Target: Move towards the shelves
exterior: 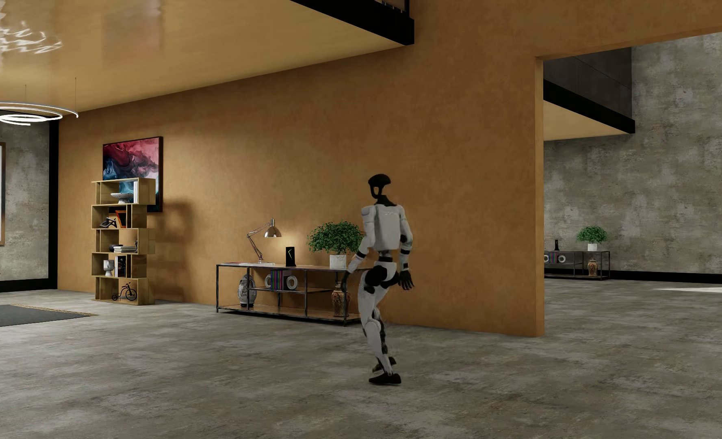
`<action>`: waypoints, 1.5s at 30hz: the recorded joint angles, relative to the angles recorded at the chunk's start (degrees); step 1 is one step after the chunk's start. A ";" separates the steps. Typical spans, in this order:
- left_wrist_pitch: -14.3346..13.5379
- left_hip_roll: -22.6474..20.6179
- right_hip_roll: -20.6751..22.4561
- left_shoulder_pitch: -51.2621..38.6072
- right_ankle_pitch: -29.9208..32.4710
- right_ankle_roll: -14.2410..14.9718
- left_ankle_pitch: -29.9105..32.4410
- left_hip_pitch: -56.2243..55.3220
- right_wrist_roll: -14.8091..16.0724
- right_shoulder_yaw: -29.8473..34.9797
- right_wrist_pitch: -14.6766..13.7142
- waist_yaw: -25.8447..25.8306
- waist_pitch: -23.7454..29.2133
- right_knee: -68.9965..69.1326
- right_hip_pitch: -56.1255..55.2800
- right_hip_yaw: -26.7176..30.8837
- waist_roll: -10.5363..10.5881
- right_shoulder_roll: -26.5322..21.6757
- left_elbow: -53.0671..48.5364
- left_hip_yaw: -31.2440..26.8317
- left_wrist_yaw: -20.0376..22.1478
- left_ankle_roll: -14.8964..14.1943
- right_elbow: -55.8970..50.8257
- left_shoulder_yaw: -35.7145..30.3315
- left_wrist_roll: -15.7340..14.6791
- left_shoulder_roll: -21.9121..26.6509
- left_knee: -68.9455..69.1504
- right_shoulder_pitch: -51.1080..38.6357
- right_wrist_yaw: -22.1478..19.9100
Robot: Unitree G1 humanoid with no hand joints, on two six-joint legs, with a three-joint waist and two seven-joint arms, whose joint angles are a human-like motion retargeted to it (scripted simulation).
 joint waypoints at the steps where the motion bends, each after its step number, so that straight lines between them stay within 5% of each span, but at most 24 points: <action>1: -0.55 -0.43 0.93 -2.24 0.76 -1.55 -1.42 3.21 3.58 -3.60 0.50 -0.66 -0.08 -12.42 -0.64 -1.05 0.06 1.97 -1.73 0.57 1.05 -0.62 -1.04 -0.21 -2.09 0.74 -1.67 0.64 -2.28; 2: -0.77 -0.84 3.07 -4.35 3.67 0.59 -2.11 6.57 5.42 -5.77 1.10 -1.05 -0.19 -28.24 0.35 -1.75 0.19 3.45 -3.28 1.37 2.07 -1.21 -1.43 -0.54 -3.81 1.57 -4.33 0.50 -3.91; 4: -0.66 -2.15 9.18 -7.51 0.94 5.43 -3.28 13.44 2.30 -5.31 2.03 -1.51 -0.30 -50.30 1.02 0.52 0.63 3.47 -5.48 3.38 4.62 -2.21 -0.27 -0.93 -5.87 2.85 -8.79 -1.39 -2.53; 6: 1.02 -2.19 11.20 -9.22 1.81 -0.93 -3.58 18.47 -4.65 -3.06 0.96 -1.56 -0.23 -45.67 -0.75 -4.49 1.24 1.93 -5.42 5.60 4.91 -3.99 3.40 -0.61 -7.79 3.39 -8.50 -5.44 1.47; 8: 3.03 -0.17 9.11 -10.59 8.68 -8.79 2.07 21.26 -11.04 -3.28 0.31 -2.47 0.21 -33.99 -0.91 -9.11 3.06 1.32 -3.31 3.90 2.56 -2.92 4.39 -4.84 -5.74 3.36 -1.38 -8.05 3.78; 10: 4.36 6.17 7.69 -10.76 2.38 -10.18 14.77 16.92 -11.17 -7.62 1.65 -2.81 0.79 -23.50 0.37 -12.88 5.60 3.12 -1.52 1.59 -0.61 -3.01 2.85 -10.42 -1.51 3.14 17.47 -9.10 0.52; 12: 4.44 13.56 10.33 -7.02 -3.59 -9.77 24.23 6.16 -9.07 -9.54 3.82 -1.65 1.23 -22.17 5.79 -14.16 7.94 5.28 -4.60 -1.69 -1.64 -3.32 4.27 -10.33 -1.72 2.49 40.14 -13.10 -3.81; 14: 2.88 15.23 13.39 -0.72 -6.10 -9.01 18.49 -7.31 -12.75 -4.36 2.90 0.56 1.52 -26.41 13.15 -13.27 9.29 4.73 -9.31 -7.22 1.48 -1.37 6.29 -6.58 -6.00 0.86 53.23 -19.00 -4.61; 15: 2.00 15.37 14.91 2.69 -6.61 -8.70 19.10 -13.85 -14.44 -1.29 -0.15 1.73 1.51 -29.54 16.94 -12.27 9.48 4.14 -11.13 -9.51 3.20 -0.12 6.27 -4.42 -8.45 0.31 55.62 -21.71 -6.47; 18: 3.42 14.31 18.24 10.41 -9.15 -8.07 19.40 -27.75 -11.52 3.59 -8.62 5.24 0.89 -36.61 26.84 -7.68 9.38 3.44 -11.68 -12.31 3.93 0.31 1.65 0.31 -12.25 -0.82 45.74 -30.23 -8.95; 21: 6.44 12.77 20.87 14.94 -13.90 -7.57 21.87 -29.38 -8.46 9.26 -10.64 7.23 0.49 -40.95 35.96 -3.96 9.76 0.13 -6.56 -8.41 3.07 0.24 -5.36 1.79 -11.08 -0.90 10.54 -37.19 -10.77; 23: 8.25 6.27 22.22 15.72 -17.93 -7.27 21.68 -28.07 -6.98 11.37 -10.38 7.20 0.70 -42.17 41.20 -4.25 9.91 -3.55 -1.44 -12.39 -0.31 -6.35 -9.46 0.25 -7.99 -0.38 -13.54 -39.32 -9.47; 24: 8.30 4.21 22.87 15.96 -19.84 -6.98 20.52 -28.82 -6.32 11.67 -10.17 6.76 0.92 -42.50 43.96 -5.35 10.06 -5.47 0.49 -10.25 -2.13 -7.15 -11.01 -0.81 -6.04 -0.01 -17.22 -39.16 -8.65; 27: 7.85 2.56 23.08 18.34 -21.02 -5.45 18.33 -30.79 -4.27 11.03 -6.15 7.25 1.21 -40.57 49.93 -7.12 9.50 -7.88 -0.24 -0.52 -0.45 -2.67 -10.02 2.14 -5.28 -1.95 -7.05 -36.42 -8.89; 29: 7.99 3.41 21.30 22.86 -14.40 -5.11 23.20 -30.05 -1.43 10.13 -1.70 9.08 0.77 -35.30 52.30 -5.29 8.12 -5.06 -4.81 0.51 4.24 8.45 -3.27 7.90 -9.34 -6.44 -0.06 -34.06 -10.19; 30: 7.87 4.25 19.76 24.55 -9.88 -4.05 22.53 -30.06 0.73 8.49 1.02 9.77 0.65 -29.50 51.44 -4.49 7.13 -3.28 -6.13 1.59 4.43 9.57 0.91 9.39 -11.21 -8.34 4.62 -32.21 -10.17; 33: 10.31 4.31 12.36 23.12 6.92 7.59 11.54 -27.20 -0.86 8.86 7.82 9.99 0.75 2.91 38.33 -4.32 4.12 -0.70 -2.97 3.99 2.29 7.94 11.06 8.05 -9.18 -9.50 13.81 -24.34 -4.13; 35: 10.66 2.62 8.47 19.04 2.97 5.06 8.11 -21.07 -6.45 12.00 6.94 8.43 0.69 18.46 25.68 -1.51 2.51 -1.06 -0.82 4.80 5.74 6.28 11.56 7.11 -6.79 -9.54 11.48 -17.42 -2.96; 37: 8.60 0.49 4.20 14.61 1.46 3.74 6.07 -14.09 -3.67 6.46 6.67 5.92 0.50 23.08 14.23 0.36 1.51 0.77 -1.36 3.67 12.16 4.83 6.30 7.10 -7.66 -9.51 6.94 -8.40 -6.18; 40: 4.60 -1.77 -0.68 5.75 -0.81 -1.35 1.89 -4.87 5.25 -2.30 5.35 2.00 0.36 10.60 1.54 0.68 0.97 3.96 -1.05 0.24 7.69 3.06 -0.11 1.32 -6.49 -5.32 2.35 2.72 -5.52; 41: 2.92 -2.28 -1.76 2.64 -0.60 -0.68 0.44 -1.83 5.97 -3.18 4.82 1.07 0.37 1.22 -0.70 -0.23 0.89 4.01 -1.54 -0.56 5.70 2.51 -0.02 -0.94 -6.14 -3.48 0.74 4.63 -4.17; 42: 1.83 -2.89 -1.88 -0.57 1.04 -1.17 -0.82 1.30 5.73 -3.46 4.19 0.35 0.39 -11.25 -1.59 -1.05 0.77 3.82 -2.00 -0.94 4.90 1.95 0.58 -3.10 -5.56 -1.67 -1.28 5.60 -3.27; 44: 1.44 -3.41 3.06 -6.04 2.05 0.99 -2.64 8.38 -0.88 -0.27 3.74 -0.52 0.30 -41.57 0.43 3.19 0.82 2.50 -2.67 -1.06 5.52 0.32 2.91 -6.29 -4.07 1.37 -6.90 5.64 -0.21; 45: 1.76 -3.54 5.85 -7.91 -0.45 5.37 -3.68 11.49 -4.15 0.53 2.43 -0.74 0.36 -49.00 -0.10 7.30 1.04 1.84 -3.13 -0.71 6.53 -0.60 2.81 -6.41 -4.24 1.99 -8.41 5.41 1.25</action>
